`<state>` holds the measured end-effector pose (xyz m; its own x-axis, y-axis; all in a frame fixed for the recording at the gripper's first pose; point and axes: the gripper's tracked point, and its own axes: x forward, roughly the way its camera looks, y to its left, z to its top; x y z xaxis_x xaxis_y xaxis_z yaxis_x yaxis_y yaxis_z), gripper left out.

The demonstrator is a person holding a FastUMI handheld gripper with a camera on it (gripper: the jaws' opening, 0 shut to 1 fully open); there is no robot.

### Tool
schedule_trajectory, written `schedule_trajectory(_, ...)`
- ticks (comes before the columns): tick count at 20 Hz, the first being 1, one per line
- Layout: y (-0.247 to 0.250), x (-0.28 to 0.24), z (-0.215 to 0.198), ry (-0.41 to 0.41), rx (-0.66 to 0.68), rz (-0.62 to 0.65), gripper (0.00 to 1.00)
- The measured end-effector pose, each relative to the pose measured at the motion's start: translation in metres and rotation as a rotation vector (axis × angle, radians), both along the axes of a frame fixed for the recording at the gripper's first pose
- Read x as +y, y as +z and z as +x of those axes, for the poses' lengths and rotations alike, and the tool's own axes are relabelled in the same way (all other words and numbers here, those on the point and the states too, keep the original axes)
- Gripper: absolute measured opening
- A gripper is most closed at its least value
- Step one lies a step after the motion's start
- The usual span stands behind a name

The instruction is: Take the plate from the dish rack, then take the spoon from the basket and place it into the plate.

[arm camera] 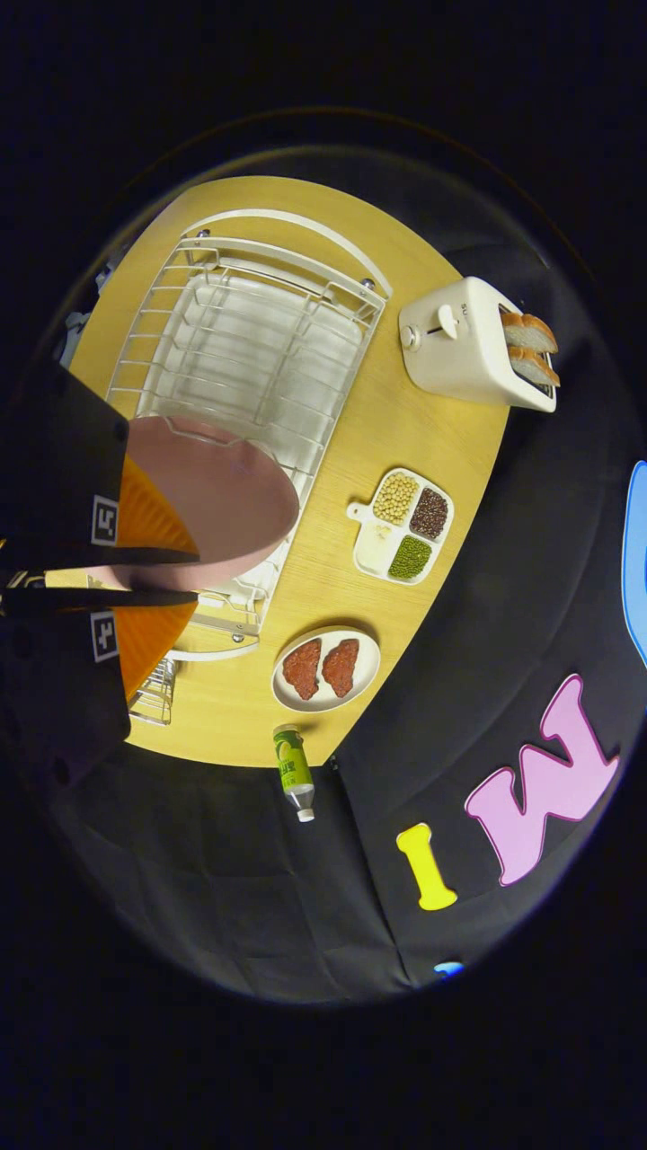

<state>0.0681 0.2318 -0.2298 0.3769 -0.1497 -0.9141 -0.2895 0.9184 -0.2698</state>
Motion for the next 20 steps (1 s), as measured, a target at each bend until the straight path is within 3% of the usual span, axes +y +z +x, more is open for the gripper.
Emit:
schedule_trajectory(4,0.018,0.000,0.018,0.114,-0.052,-0.076,0.12)
schedule_trajectory(6,0.030,0.013,0.022,0.132,-0.063,-0.037,0.09)
schedule_trajectory(13,0.047,0.003,0.017,0.070,-0.136,0.222,0.09)
schedule_trajectory(20,0.050,-0.049,-0.036,-0.079,-0.194,0.512,0.09)
